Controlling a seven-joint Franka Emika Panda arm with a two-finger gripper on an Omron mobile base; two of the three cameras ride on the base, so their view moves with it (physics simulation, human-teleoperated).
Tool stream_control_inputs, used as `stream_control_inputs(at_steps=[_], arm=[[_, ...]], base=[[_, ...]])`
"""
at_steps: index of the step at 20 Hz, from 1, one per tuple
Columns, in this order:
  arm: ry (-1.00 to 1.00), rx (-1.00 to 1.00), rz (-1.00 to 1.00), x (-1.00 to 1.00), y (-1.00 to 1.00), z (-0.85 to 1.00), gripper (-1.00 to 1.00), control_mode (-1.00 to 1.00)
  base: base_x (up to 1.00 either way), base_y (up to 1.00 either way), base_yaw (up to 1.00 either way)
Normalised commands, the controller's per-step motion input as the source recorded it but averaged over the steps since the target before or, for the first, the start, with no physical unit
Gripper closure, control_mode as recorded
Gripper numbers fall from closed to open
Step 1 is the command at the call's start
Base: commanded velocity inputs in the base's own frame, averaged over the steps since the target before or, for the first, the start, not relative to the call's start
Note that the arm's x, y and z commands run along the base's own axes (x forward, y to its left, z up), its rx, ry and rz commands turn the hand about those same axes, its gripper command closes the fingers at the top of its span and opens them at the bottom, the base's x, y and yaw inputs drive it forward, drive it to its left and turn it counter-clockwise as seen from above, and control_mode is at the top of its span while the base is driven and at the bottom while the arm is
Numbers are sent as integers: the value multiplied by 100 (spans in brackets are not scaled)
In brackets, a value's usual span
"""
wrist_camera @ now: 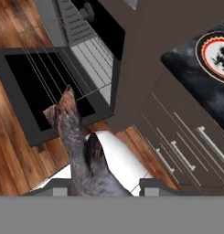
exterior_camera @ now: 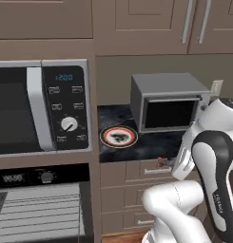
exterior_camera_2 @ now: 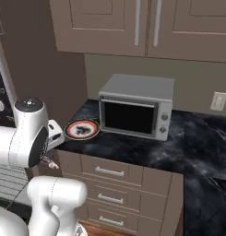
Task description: Place the fish on the rack of the oven, and slide the rack back inside. Close the oven door.
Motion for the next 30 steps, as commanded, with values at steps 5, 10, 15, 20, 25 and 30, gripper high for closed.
stream_control_inputs(at_steps=[5, 10, 15, 20, 25, 30], arm=[[0, 0, 0, 0, 0, 0, 100, 100], [0, 0, 0, 0, 0, 0, 100, 100], [0, 0, 0, 0, 0, 0, 100, 100], [0, 0, 0, 0, 0, 0, 100, 100], [0, 0, 0, 0, 0, 0, 100, 100], [0, 0, 0, 0, 0, 0, 100, 100]], base=[[-12, 75, 18], [-38, 20, 27], [-56, -1, 35], [-49, -17, 38], [-59, -34, 37], [-61, -56, 33]])
